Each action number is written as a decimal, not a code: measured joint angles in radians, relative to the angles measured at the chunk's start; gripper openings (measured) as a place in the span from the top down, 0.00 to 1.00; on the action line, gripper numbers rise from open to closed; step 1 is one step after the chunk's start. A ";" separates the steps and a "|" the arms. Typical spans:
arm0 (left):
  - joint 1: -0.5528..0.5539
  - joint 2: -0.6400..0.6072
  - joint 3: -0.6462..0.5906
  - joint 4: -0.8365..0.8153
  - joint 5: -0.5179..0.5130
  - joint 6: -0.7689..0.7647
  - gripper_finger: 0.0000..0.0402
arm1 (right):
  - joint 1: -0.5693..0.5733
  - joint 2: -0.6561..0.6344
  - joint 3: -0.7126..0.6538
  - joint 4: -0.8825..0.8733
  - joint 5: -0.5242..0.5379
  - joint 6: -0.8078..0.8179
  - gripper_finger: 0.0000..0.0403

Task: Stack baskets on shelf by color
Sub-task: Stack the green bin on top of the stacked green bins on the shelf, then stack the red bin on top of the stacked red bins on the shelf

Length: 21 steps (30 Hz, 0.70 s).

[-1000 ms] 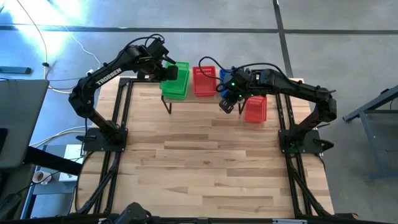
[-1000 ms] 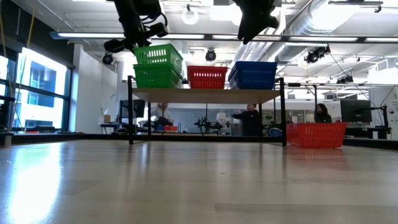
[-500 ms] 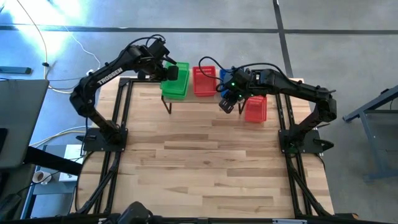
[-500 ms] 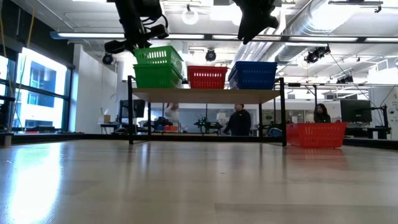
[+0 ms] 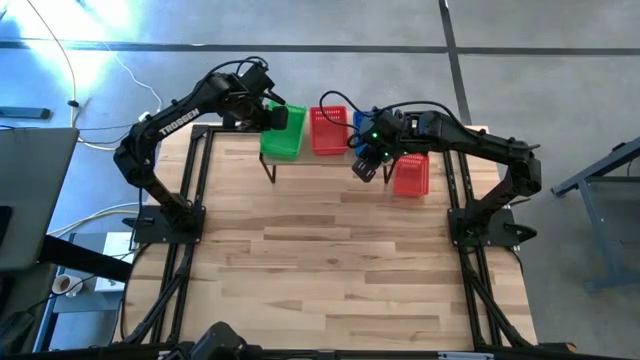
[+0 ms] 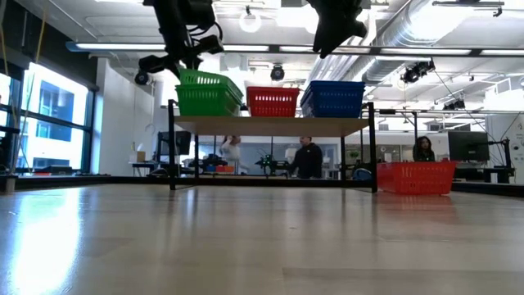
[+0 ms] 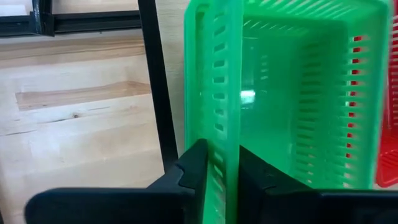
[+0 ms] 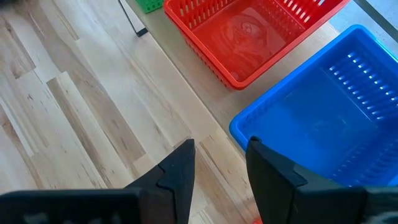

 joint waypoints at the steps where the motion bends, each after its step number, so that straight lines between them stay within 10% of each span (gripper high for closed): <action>1: 0.000 0.001 0.000 0.000 0.000 0.000 0.88 | 0.000 0.000 0.000 0.000 0.000 0.000 0.68; 21: 0.002 -0.074 0.000 0.003 -0.004 0.074 0.76 | 0.000 0.000 0.000 0.000 0.001 0.000 0.68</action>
